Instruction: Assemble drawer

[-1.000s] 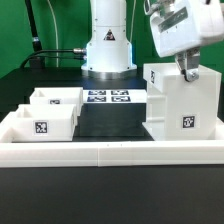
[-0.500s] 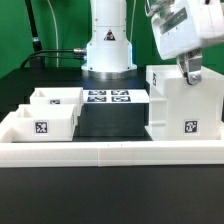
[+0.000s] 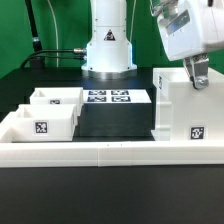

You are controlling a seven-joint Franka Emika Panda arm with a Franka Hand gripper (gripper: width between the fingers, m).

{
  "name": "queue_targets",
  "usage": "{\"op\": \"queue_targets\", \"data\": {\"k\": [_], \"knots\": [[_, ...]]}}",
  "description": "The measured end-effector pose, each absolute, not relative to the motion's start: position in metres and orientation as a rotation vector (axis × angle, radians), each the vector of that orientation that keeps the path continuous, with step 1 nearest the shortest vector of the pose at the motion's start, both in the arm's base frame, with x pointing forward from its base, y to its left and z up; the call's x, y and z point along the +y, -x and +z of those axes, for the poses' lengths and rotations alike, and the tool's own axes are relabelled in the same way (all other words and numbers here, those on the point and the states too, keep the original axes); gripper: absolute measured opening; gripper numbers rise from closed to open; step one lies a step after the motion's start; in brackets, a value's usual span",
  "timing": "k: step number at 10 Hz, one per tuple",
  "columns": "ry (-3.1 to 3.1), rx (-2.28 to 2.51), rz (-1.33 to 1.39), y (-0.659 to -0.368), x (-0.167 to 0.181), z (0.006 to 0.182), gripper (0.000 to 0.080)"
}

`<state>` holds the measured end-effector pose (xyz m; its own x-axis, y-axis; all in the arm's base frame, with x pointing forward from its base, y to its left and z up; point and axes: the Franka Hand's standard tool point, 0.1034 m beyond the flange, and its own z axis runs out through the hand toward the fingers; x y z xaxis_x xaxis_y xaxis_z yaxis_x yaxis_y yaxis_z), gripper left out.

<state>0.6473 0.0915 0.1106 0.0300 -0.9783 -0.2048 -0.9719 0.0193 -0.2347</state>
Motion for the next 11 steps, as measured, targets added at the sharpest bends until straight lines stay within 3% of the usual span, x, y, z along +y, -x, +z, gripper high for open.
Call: {"op": "queue_targets", "data": {"k": [2,4,5,6,7,11], "knots": [[2.010,1.988,-0.027,-0.6462,0.0918,0.1100,0.0044],[2.013,1.986,-0.026,-0.6460,0.0923,0.1097,0.0337],[2.014,1.985,-0.026,-0.6460,0.0924,0.1096,0.0337],[2.015,1.984,-0.026,-0.6460,0.0925,0.1096,0.0519],[2.015,1.984,-0.026,-0.6460,0.0925,0.1096,0.0612],[2.069,1.925,-0.038,-0.6457,0.0925,0.1126,0.0648]]}}
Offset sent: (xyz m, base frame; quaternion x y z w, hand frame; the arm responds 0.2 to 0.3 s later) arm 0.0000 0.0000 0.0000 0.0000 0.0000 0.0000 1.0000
